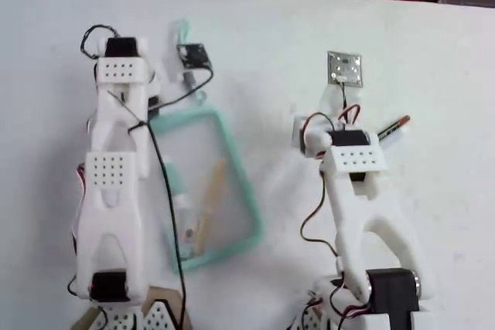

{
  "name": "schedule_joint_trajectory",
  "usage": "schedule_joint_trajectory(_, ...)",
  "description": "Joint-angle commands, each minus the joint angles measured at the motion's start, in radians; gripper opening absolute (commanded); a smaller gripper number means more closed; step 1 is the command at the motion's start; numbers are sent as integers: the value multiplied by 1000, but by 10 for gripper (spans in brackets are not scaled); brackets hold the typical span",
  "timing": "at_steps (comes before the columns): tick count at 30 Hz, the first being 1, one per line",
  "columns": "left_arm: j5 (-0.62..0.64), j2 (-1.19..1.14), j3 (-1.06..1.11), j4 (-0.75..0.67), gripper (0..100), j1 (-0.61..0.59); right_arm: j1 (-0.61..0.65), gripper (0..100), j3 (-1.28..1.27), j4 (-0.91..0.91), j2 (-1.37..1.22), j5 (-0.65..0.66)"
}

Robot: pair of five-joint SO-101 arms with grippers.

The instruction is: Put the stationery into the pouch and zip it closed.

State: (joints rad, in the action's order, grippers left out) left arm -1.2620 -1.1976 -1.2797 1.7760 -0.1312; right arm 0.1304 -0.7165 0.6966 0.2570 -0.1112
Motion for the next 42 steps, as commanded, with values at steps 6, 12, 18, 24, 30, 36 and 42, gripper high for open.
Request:
schedule_joint_trajectory(6,-143,588,710,9,131,50,8,173,5,-16,5,11)
schedule_joint_trajectory(12,-143,855,1086,8,131,93,8,173,5,-16,5,11)
schedule_joint_trajectory(18,-5,1013,1310,-5,131,166,8,173,-8,-16,5,11)
schedule_joint_trajectory(24,345,1171,1330,-101,146,176,8,173,-8,-16,7,11)
schedule_joint_trajectory(30,700,1175,1326,-157,248,162,8,173,-8,-16,7,11)
schedule_joint_trajectory(36,888,1106,1320,-239,282,76,8,173,-8,-16,7,11)
schedule_joint_trajectory(42,661,788,1108,-126,309,41,8,173,-8,-16,7,11)
